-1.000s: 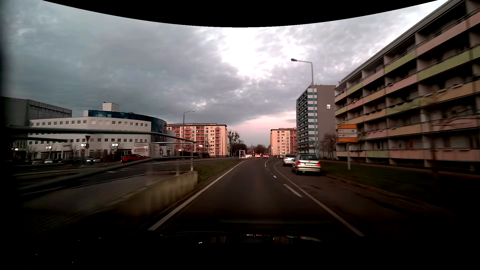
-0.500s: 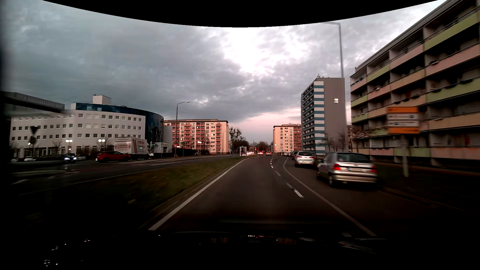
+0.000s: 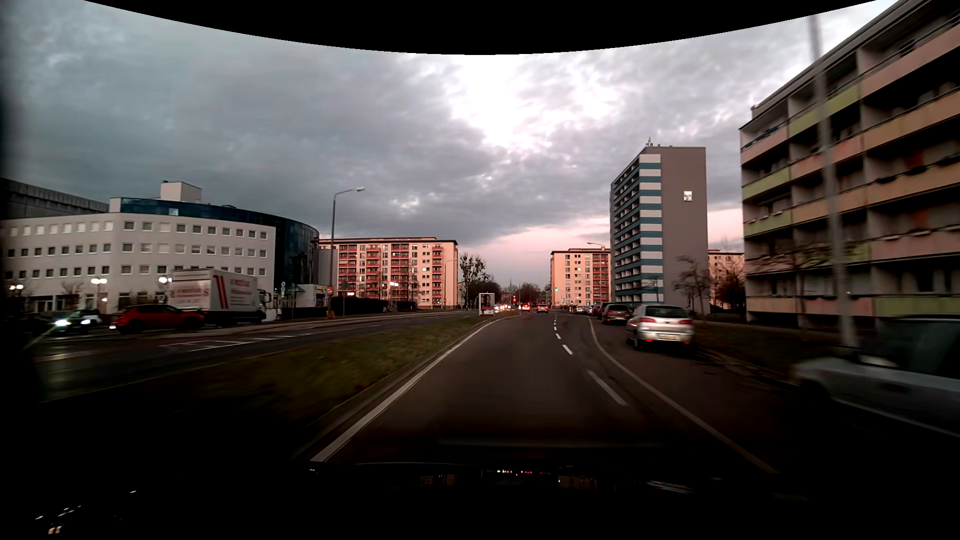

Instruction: Follow the waypoints while adhering to traffic rules and regulations

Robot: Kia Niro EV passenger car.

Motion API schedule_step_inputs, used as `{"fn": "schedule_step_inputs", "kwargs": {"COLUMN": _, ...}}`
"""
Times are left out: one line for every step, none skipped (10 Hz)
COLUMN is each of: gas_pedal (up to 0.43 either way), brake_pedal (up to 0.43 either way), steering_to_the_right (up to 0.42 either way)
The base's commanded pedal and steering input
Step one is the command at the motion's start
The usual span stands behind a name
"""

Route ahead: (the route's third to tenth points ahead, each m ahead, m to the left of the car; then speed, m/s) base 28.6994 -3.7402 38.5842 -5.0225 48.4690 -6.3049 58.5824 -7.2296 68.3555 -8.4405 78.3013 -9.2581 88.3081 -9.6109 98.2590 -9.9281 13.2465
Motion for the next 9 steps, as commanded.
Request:
{"fn": "schedule_step_inputs", "kwargs": {"gas_pedal": 0.087, "brake_pedal": 0.000, "steering_to_the_right": 0.010}}
{"fn": "schedule_step_inputs", "kwargs": {"gas_pedal": 0.087, "brake_pedal": 0.000, "steering_to_the_right": 0.015}}
{"fn": "schedule_step_inputs", "kwargs": {"gas_pedal": 0.079, "brake_pedal": 0.000, "steering_to_the_right": 0.020}}
{"fn": "schedule_step_inputs", "kwargs": {"gas_pedal": 0.079, "brake_pedal": 0.000, "steering_to_the_right": 0.020}}
{"fn": "schedule_step_inputs", "kwargs": {"gas_pedal": 0.079, "brake_pedal": 0.000, "steering_to_the_right": 0.021}}
{"fn": "schedule_step_inputs", "kwargs": {"gas_pedal": 0.059, "brake_pedal": 0.000, "steering_to_the_right": 0.021}}
{"fn": "schedule_step_inputs", "kwargs": {"gas_pedal": 0.059, "brake_pedal": 0.000, "steering_to_the_right": 0.021}}
{"fn": "schedule_step_inputs", "kwargs": {"gas_pedal": 0.059, "brake_pedal": 0.000, "steering_to_the_right": 0.021}}
{"fn": "schedule_step_inputs", "kwargs": {"gas_pedal": 0.059, "brake_pedal": 0.000, "steering_to_the_right": 0.021}}
